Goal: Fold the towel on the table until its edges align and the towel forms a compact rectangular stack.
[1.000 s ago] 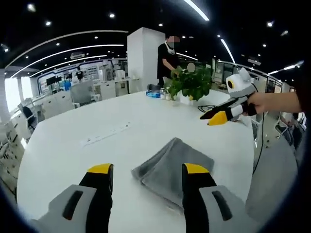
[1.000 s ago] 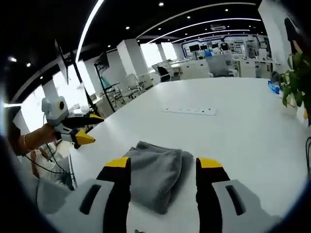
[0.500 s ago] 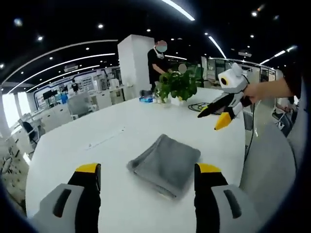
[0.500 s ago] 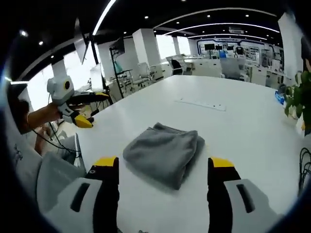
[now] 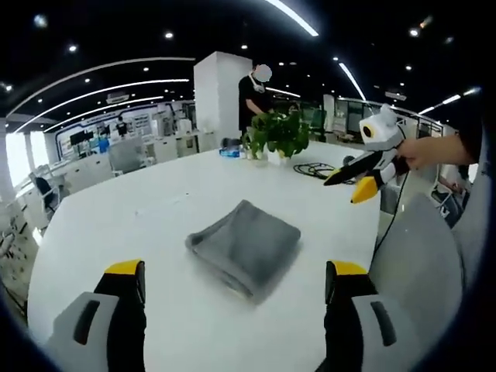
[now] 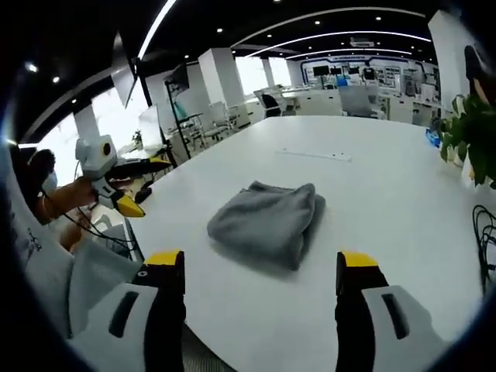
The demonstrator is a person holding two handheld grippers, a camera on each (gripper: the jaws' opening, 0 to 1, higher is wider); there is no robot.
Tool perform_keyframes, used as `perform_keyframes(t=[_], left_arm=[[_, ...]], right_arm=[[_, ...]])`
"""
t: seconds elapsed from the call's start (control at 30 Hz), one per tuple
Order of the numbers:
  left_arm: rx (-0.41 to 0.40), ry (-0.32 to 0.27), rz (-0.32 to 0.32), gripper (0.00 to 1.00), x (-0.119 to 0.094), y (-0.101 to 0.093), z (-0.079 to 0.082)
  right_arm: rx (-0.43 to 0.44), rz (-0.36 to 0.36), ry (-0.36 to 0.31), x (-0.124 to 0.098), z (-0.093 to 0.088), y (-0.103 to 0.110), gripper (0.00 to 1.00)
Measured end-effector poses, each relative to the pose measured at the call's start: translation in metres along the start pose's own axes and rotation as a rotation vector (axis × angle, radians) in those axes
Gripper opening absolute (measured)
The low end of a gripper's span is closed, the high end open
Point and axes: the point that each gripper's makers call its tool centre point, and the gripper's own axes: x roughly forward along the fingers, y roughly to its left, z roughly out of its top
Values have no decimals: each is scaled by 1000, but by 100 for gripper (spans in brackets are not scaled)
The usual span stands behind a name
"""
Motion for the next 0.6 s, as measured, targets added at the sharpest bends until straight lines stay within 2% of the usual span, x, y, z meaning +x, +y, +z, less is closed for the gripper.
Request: perform_keyframes(t=[0.6], left_arm=[[-42, 9, 34, 99, -23, -3, -13]], right_arm=[[22, 13, 10, -8, -16, 20, 79]])
